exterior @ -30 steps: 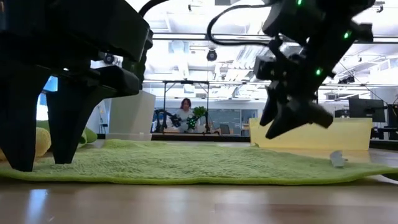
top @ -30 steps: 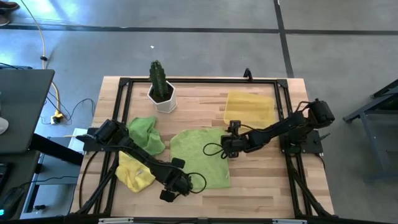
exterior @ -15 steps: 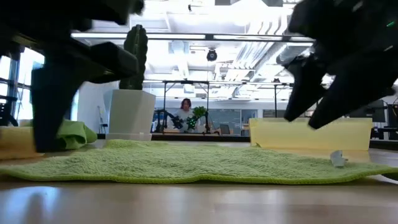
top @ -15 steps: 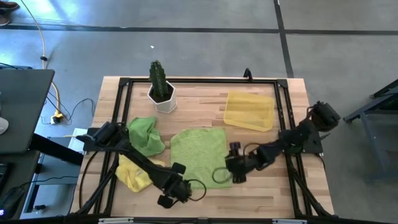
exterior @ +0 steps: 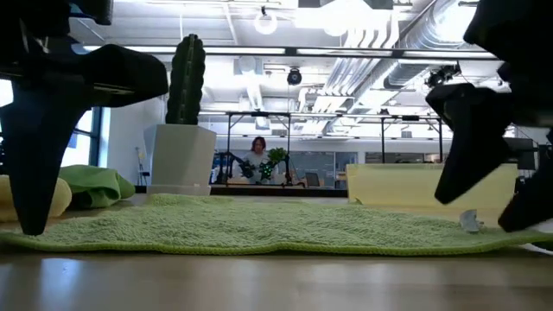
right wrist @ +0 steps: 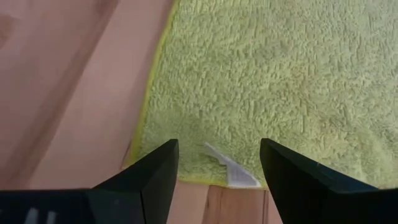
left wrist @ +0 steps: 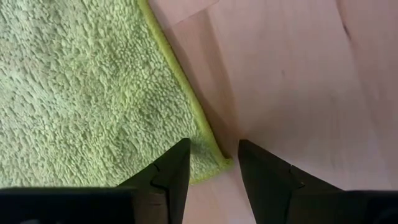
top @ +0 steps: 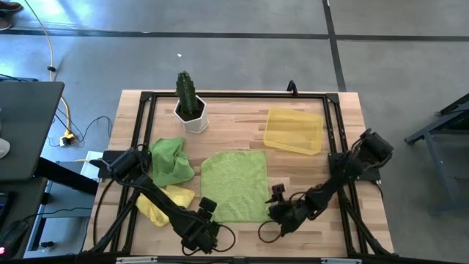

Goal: Roll microfiber towels into tight, uniform cylinder then place into a basket
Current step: Fold the light green microfiber cloth

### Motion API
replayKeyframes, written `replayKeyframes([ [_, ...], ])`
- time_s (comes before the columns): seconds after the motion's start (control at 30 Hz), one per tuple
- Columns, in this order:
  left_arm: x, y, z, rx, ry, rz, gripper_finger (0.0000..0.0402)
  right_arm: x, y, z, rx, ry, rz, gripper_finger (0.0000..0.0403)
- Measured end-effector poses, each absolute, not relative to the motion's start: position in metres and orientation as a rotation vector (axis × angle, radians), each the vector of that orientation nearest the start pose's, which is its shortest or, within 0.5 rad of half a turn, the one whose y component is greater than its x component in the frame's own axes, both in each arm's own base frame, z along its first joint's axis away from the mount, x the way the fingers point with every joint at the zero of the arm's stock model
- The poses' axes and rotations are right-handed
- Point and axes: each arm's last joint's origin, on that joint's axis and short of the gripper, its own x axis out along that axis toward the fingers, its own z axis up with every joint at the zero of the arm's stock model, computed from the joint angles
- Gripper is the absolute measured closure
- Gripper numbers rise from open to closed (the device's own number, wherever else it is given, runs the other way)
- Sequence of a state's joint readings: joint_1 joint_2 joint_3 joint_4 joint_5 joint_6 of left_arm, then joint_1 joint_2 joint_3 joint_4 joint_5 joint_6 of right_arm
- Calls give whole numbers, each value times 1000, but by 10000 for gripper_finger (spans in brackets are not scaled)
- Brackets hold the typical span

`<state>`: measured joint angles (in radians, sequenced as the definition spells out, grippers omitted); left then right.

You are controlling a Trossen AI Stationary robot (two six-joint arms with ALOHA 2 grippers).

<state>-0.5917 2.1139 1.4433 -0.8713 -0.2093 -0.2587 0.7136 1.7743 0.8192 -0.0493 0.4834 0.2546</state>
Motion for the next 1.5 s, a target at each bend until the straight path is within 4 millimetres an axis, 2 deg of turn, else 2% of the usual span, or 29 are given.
replayKeyframes([
  [0.13,327,-209,127,396,1439,-103,271,245,200,109,-353,842,89,183],
  [0.3,331,-204,126,375,1451,-107,271,244,201,110,-372,840,96,183],
  [0.5,333,-201,126,346,1466,-123,271,240,197,130,-389,814,111,183],
  [0.7,333,-201,126,341,1466,-117,271,237,200,148,-216,802,191,183],
  [0.8,333,-201,126,345,1463,-113,271,235,204,144,-188,828,212,183],
  [1.03,333,-201,126,349,1456,-106,271,234,214,128,-245,823,233,183],
  [1.27,333,-201,126,348,1448,-106,271,238,212,116,-259,844,220,184],
  [1.37,334,-201,126,345,1445,-101,271,240,209,115,-262,854,207,198],
  [1.5,334,-201,126,335,1444,-93,271,241,207,114,-261,870,207,240],
])
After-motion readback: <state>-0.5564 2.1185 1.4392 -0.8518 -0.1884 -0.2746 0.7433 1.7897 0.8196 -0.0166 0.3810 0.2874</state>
